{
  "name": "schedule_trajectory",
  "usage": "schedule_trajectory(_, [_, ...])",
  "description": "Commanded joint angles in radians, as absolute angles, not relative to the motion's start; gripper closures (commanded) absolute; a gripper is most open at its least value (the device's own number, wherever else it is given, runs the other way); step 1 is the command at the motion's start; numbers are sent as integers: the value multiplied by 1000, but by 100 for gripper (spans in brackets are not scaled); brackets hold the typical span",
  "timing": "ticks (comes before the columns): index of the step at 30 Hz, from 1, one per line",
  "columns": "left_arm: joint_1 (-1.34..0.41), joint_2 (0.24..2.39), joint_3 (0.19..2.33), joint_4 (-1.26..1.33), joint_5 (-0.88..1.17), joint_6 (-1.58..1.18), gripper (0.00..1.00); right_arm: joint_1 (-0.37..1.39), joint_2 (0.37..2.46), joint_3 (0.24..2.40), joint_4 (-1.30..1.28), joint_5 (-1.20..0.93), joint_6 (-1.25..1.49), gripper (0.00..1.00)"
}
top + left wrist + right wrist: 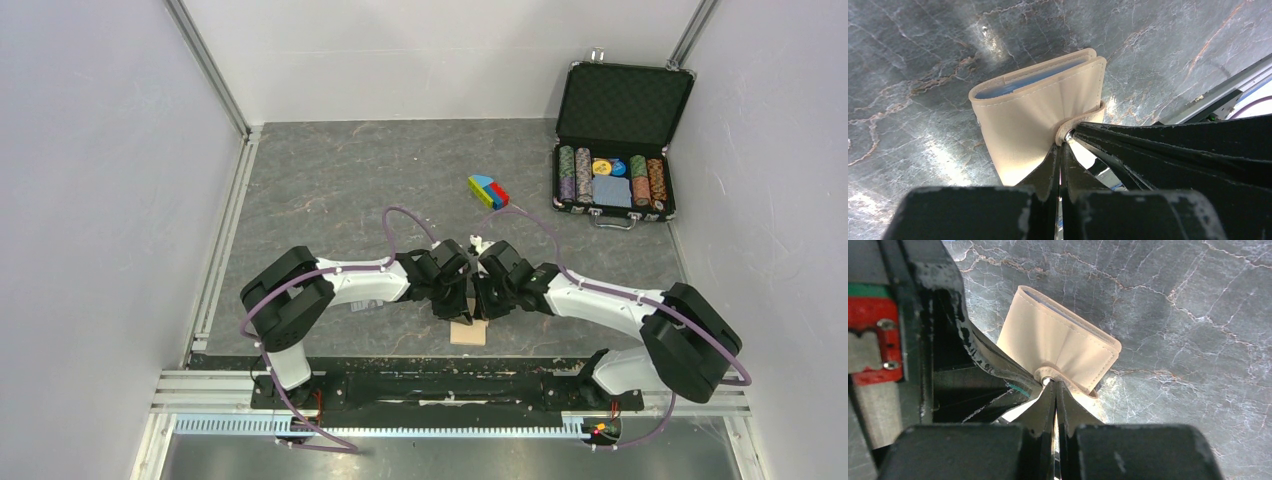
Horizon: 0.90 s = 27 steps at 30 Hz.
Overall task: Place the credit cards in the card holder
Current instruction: Close the card holder at the center of the board.
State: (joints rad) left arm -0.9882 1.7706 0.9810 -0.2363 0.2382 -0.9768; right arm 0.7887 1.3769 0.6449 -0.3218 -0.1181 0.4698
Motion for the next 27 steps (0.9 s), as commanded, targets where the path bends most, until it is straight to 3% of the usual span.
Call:
schedule_trajectory(1, [-1005, 1825, 939, -210, 223, -1036, 98, 810, 1464, 561, -533, 12, 439, 100])
schedule_trajectory(10, [-989, 1795, 875, -204, 198, -1098, 98, 883, 1494, 599, -596, 102, 440, 100])
schedule_trajectory(27, [-986, 1734, 939, -272, 179, -1023, 98, 853, 1320, 774, -464, -34, 456, 100])
